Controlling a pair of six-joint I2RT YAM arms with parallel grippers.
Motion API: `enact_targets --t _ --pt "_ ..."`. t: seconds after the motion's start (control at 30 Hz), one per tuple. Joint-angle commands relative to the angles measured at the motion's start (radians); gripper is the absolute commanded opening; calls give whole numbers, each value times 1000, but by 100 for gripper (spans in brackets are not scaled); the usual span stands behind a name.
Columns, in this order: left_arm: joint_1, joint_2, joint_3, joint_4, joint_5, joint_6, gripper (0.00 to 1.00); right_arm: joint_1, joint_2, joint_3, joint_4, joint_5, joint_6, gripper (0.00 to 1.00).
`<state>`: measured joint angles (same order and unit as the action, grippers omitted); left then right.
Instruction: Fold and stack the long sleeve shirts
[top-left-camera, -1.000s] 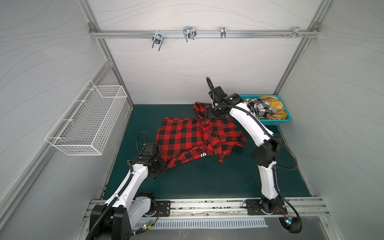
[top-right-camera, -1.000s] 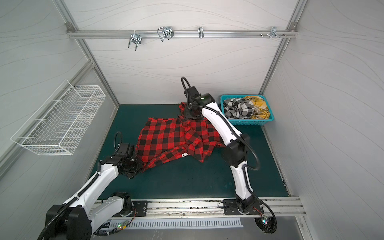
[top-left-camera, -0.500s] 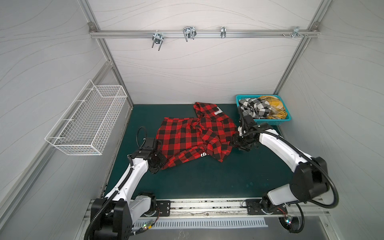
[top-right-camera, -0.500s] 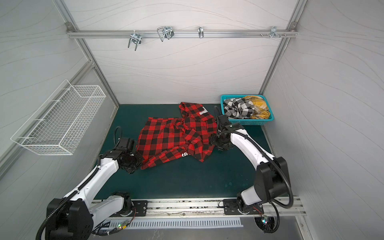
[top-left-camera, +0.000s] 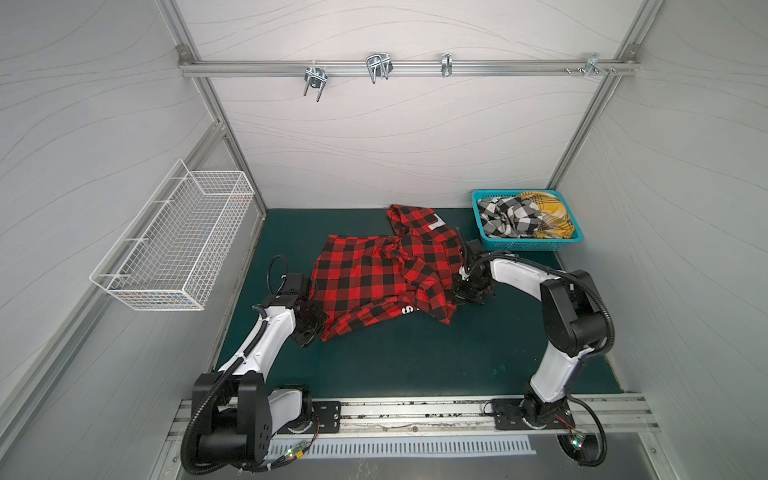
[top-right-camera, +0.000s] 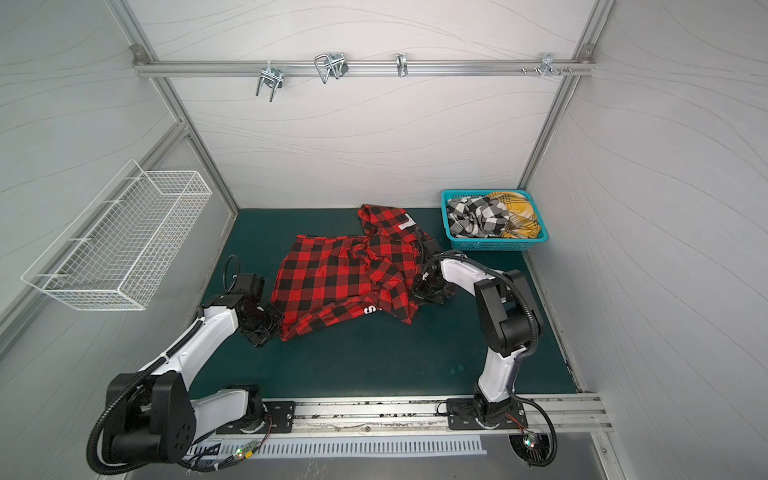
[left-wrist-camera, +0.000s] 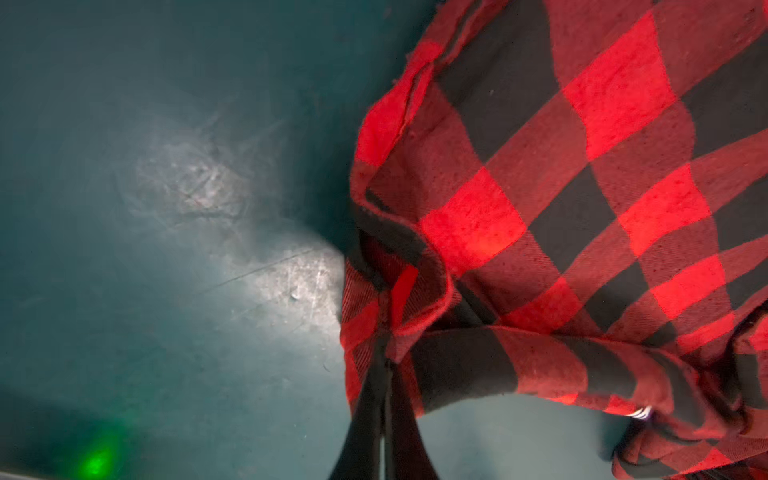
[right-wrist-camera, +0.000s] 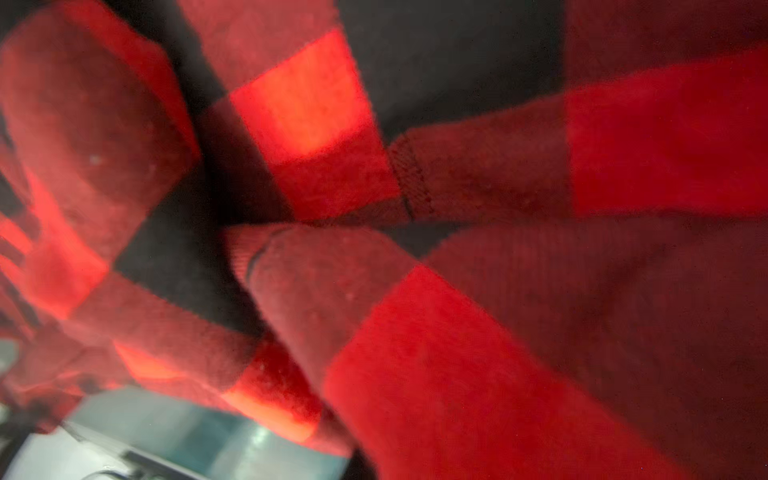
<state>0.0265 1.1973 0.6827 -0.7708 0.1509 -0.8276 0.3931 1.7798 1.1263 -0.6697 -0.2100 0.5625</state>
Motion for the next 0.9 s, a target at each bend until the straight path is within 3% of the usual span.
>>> enact_targets --t 0.0,0.17,0.37,0.5,0.77,0.87 --pt "4 17 40 34 -36 16 0 -37 -123 -78 -95 95 -10 0" --pt "-1 127 25 208 39 -4 0 -203 -226 -190 -139 113 -45 0" --pt "-62 329 70 400 114 -90 0 -234 0 -37 -153 48 -128 0" --pt "-25 393 141 297 5 -107 0 -150 166 135 -186 27 -183 0" --pt "205 314 305 74 -193 3 0 104 444 724 -411 81 -199 0" --pt "210 272 325 29 -197 28 0 113 414 755 -443 119 -143 0"
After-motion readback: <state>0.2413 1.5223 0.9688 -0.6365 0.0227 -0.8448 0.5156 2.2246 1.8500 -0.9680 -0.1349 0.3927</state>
